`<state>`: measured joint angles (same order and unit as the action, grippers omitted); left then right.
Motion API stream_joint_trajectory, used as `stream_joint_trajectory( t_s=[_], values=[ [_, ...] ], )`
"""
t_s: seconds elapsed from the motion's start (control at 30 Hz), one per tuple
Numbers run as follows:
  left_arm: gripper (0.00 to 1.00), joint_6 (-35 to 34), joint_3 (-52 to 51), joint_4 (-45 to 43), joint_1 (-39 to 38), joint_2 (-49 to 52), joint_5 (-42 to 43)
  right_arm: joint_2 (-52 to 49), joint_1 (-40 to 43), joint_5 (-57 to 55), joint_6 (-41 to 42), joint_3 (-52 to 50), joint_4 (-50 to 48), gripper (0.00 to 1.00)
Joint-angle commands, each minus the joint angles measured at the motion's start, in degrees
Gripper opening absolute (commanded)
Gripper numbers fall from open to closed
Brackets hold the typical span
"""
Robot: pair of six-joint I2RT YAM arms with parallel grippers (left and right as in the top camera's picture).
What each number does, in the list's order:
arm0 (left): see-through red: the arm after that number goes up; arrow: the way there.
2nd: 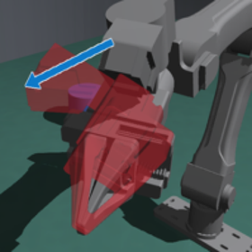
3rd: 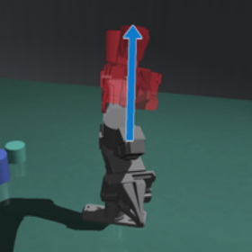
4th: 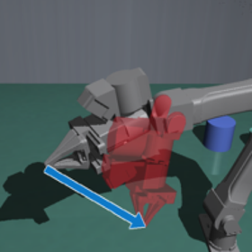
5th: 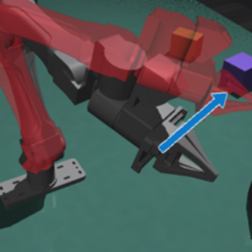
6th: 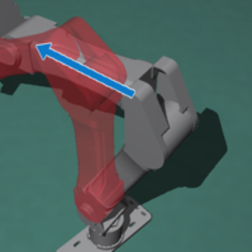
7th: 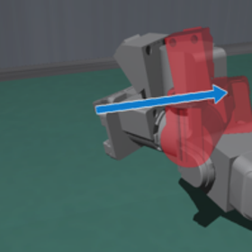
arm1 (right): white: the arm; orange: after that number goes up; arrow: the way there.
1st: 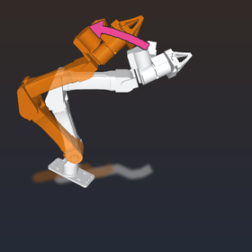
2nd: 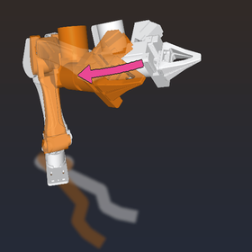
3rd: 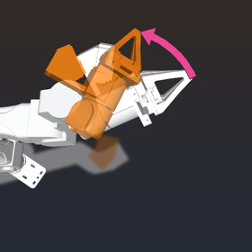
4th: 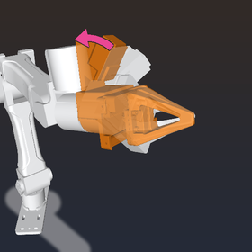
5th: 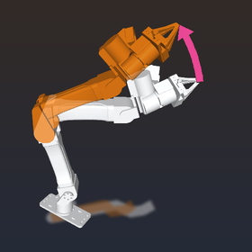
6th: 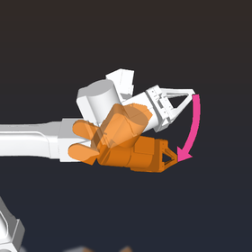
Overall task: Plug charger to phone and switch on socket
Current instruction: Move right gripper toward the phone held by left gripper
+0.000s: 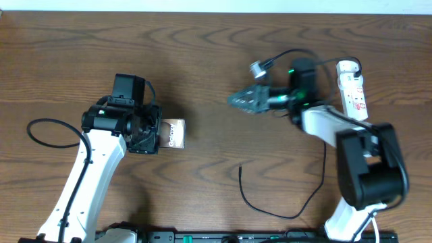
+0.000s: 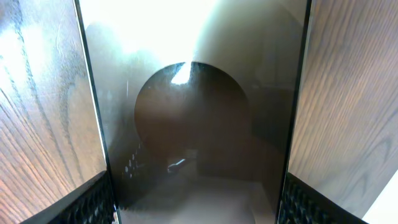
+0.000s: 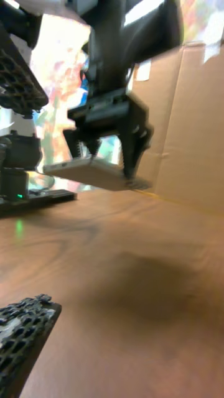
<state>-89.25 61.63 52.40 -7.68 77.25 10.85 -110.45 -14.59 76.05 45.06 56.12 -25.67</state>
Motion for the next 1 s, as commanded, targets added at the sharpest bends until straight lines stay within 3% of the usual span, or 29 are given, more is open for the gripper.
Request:
stream_joint_trajectory(
  t_s=[0.0,0.27,0.7,0.97],
  values=[
    [0.07,-4.57,0.48,0.11,-0.13,-0.42,0.50,-2.34,-7.74,-2.67,5.03,0.83,-1.42,0.93],
    [0.07,-5.16,0.48,0.74,-0.13,-0.42,0.04,-2.56,-18.43,-12.90,5.09,0.83,-3.93,0.94],
    [0.07,-5.16,0.48,1.55,-0.44,0.13,-1.46,-2.56,-20.13,-14.21,5.07,0.83,-4.35,0.93],
    [0.07,-9.09,0.48,1.36,-3.89,1.36,-1.51,-2.56,-21.79,-15.98,5.07,0.83,-4.44,0.92]
  ],
)
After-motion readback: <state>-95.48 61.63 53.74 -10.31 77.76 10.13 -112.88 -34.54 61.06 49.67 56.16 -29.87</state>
